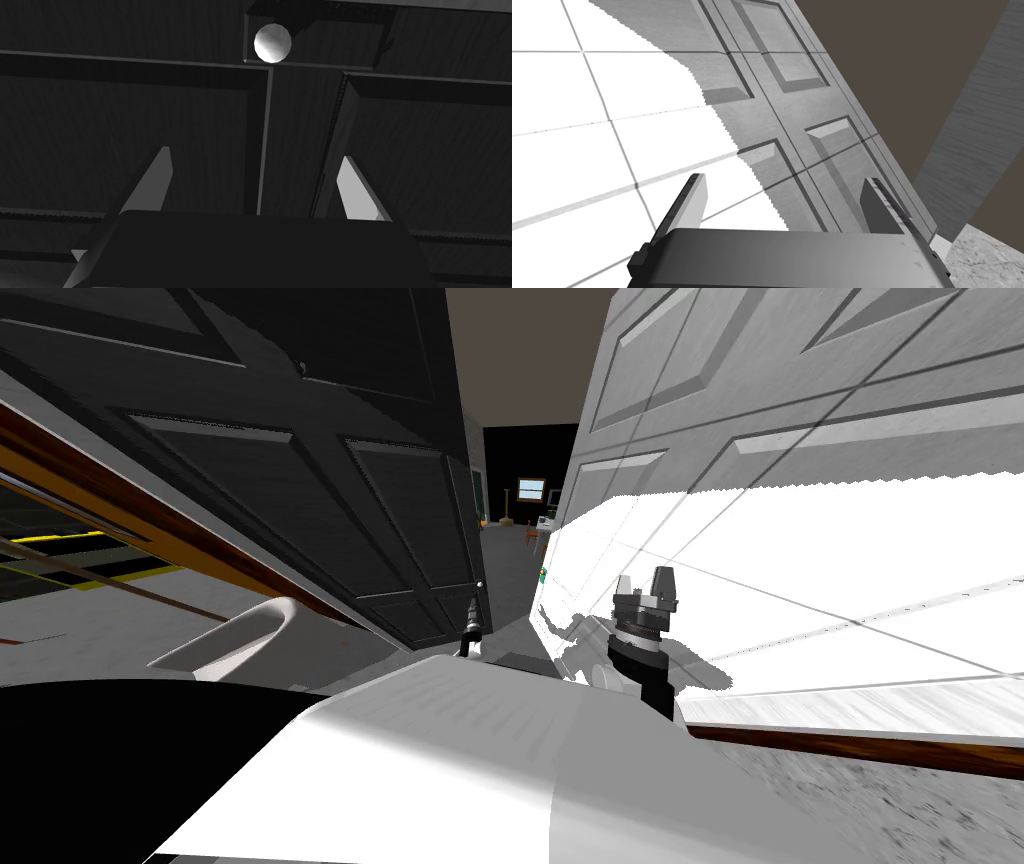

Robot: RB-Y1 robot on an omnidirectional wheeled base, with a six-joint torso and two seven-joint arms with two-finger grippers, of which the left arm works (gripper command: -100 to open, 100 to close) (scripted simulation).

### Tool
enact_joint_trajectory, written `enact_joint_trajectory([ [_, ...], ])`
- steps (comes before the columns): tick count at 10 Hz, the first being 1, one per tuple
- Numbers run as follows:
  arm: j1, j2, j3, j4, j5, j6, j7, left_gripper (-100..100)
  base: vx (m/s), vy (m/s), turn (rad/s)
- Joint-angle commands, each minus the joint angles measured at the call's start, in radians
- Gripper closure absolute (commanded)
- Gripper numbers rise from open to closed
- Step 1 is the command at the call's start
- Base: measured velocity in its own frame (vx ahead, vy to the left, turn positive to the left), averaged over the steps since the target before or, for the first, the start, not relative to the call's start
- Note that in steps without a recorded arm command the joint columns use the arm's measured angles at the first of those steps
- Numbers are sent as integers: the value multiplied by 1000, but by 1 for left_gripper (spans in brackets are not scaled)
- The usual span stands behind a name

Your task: Push the door open

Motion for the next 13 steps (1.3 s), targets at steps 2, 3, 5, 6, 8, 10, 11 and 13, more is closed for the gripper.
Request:
enact_joint_trajectory([
  [2, -15, 31, -7, 27, 26, -24, -11, -100, -11, -3, -37],
  [3, -25, 42, -11, 44, 41, -38, -16, -100, 122, 161, -116],
  [5, -42, 54, -17, 74, 66, -64, -25, -100, 161, 150, -69],
  [6, -42, 54, -17, 74, 66, -64, -25, -100, 133, 106, -36],
  [8, -66, 53, -27, 116, 102, -100, -37, -100, 131, 107, -97],
  [10, -88, 35, -36, 155, 135, -133, -49, -100, 180, 116, -93],
  [11, -88, 35, -36, 155, 135, -133, -49, -100, 112, 62, -26],
  [13, -97, 21, -39, 171, 149, -147, -54, -100, 74, 24, -38],
])
